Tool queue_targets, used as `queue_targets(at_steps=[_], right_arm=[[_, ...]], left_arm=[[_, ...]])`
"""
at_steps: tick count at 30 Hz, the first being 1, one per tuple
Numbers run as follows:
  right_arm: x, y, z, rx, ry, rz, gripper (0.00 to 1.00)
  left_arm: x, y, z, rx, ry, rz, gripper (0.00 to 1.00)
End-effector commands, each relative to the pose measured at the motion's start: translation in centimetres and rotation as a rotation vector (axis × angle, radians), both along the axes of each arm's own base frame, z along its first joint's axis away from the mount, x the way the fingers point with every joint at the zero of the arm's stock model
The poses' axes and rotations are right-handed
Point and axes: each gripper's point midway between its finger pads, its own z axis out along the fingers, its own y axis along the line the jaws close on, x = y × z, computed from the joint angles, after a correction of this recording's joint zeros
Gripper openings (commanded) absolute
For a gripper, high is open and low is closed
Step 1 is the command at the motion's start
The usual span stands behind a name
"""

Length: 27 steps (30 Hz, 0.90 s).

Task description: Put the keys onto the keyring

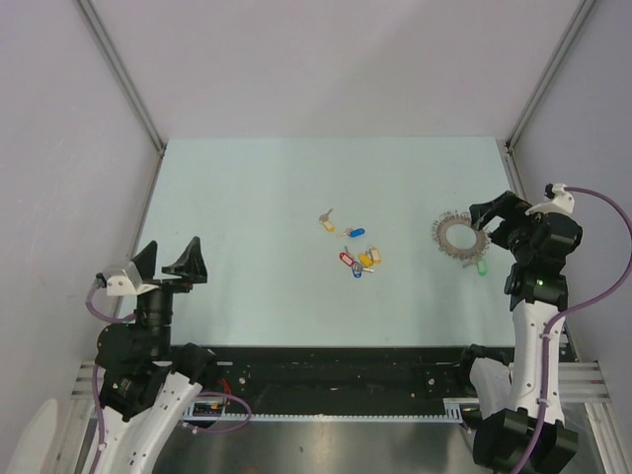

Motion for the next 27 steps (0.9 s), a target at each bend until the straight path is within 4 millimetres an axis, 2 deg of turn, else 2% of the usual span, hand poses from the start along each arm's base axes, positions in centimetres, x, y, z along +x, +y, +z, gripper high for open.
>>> queue_targets(at_steps=[1, 13, 27], right_arm=[[-0.2, -0.2, 0.3, -0.066, 0.029, -0.013, 1.00], [-0.4, -1.9, 0.1, -0.092, 0.084, -0.124, 1.00], [-0.3, -1.6, 0.1, -0.097, 0.082, -0.107, 1.00]], left_arm=[[0.1, 2.0, -0.1, -0.034, 0.005, 0.113, 1.00], [0.6, 2.4, -1.0, -0.035, 0.050, 0.143, 1.00], [0.5, 2.4, -1.0, -0.040, 0.050, 0.145, 1.00]])
